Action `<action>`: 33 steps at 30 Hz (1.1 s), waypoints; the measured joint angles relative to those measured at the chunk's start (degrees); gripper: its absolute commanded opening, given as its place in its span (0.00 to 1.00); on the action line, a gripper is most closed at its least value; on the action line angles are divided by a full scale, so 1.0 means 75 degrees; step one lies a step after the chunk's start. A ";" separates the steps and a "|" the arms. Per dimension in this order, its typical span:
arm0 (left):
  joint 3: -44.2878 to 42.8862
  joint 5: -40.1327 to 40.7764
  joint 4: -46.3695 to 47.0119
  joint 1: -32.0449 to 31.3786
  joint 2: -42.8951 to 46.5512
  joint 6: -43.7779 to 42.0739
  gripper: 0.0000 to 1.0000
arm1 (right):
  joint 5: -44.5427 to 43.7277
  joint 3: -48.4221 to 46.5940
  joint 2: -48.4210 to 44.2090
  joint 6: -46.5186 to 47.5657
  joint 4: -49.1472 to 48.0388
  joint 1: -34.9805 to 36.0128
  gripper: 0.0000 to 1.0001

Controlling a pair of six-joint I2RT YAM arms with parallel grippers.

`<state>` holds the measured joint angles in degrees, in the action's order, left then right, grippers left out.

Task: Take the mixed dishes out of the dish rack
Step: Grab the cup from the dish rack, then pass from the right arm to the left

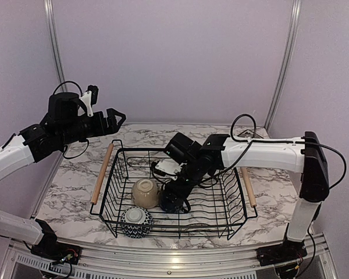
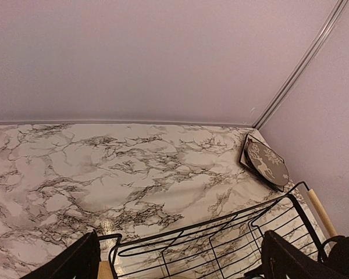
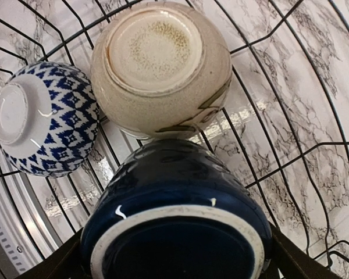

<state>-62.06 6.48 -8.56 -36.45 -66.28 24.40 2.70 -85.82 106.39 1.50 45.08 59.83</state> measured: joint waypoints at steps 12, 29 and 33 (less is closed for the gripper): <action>-0.0137 -0.0793 0.0108 0.0000 -0.0117 0.0248 0.99 | 0.1346 0.1673 -0.2678 -0.1014 -0.2626 -0.1320 0.26; -0.0347 -0.4115 0.3177 -0.0973 -0.1591 0.2244 0.97 | 0.3322 0.4552 -0.3920 -0.4465 -0.9317 -0.2838 0.22; -0.0347 -0.4459 0.3803 -0.1195 -0.1944 0.2687 0.95 | 0.3375 0.4829 -0.4127 -0.4730 -1.0284 -0.2838 0.22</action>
<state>-64.66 -26.96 19.97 -45.41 -80.86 44.56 28.01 -49.60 75.44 -33.98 -32.05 38.54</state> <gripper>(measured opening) 0.963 0.862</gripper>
